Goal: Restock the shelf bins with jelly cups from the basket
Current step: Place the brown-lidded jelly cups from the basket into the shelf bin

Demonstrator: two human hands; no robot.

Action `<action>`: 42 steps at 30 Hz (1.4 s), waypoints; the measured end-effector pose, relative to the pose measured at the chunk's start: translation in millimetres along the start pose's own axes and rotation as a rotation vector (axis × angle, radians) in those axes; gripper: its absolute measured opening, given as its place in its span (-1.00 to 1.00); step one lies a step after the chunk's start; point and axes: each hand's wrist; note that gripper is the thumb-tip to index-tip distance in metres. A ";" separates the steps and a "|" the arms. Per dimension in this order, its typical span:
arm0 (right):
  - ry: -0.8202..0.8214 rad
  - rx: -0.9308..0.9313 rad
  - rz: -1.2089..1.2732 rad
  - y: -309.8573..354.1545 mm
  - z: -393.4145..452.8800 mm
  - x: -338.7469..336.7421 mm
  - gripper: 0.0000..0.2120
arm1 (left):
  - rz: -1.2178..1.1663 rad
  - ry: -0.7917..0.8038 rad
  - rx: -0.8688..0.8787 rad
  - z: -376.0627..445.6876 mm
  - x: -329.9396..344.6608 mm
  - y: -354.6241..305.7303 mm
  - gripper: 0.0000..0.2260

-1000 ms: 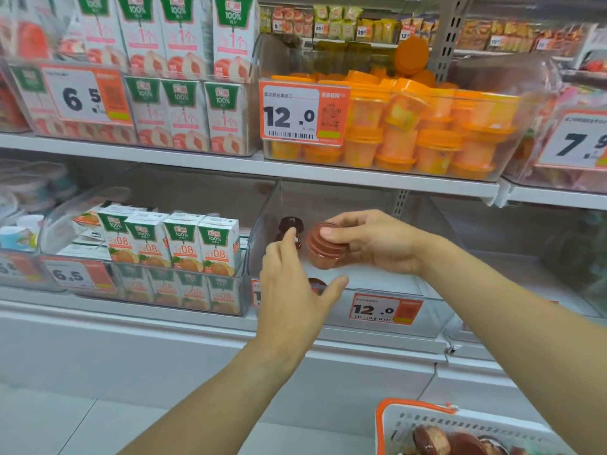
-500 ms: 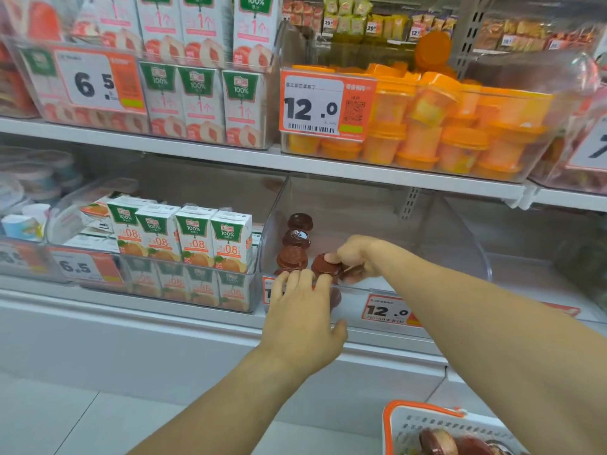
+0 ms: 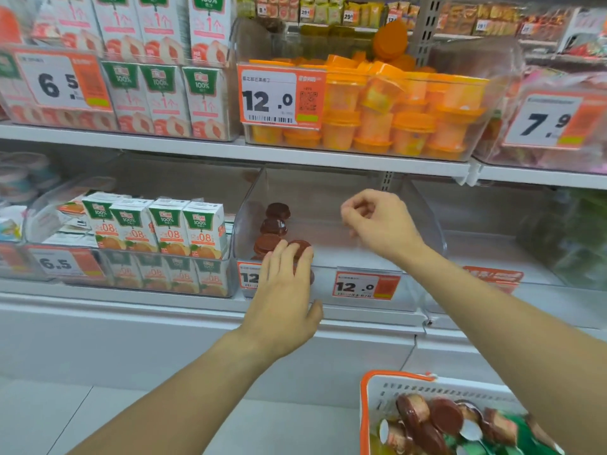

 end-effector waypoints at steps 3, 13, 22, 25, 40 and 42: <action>-0.115 -0.509 -0.083 -3.1 -55.5 -45.6 -0.94 | -0.125 -0.128 0.246 -3.1 6.8 -21.7 -0.70; 0.934 -0.083 -0.801 -189.4 -234.6 -115.1 -0.73 | -0.130 0.704 0.066 -98.2 150.3 -141.4 -0.78; 1.087 0.330 -0.736 -235.9 -303.4 -134.9 -0.69 | -0.004 0.857 -0.181 -199.0 243.4 -171.5 -0.43; 1.080 0.371 -0.668 -238.4 -312.0 -127.0 -0.69 | -0.118 0.853 -0.416 -209.6 255.6 -170.0 -0.49; 1.138 0.251 -0.672 -215.6 -302.1 -65.0 -0.24 | -0.265 0.636 -0.247 -132.6 168.0 -166.7 -0.45; 1.228 0.265 -0.658 -218.5 -300.5 -62.1 -0.27 | -0.260 0.623 -0.192 -114.4 141.4 -157.8 -0.44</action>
Point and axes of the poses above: each hand's wrist, its own z-axis towards the middle knuckle, its own x-axis out of the palm, y = z × x, and after that the axes turned 8 degrees about -y, right-handed
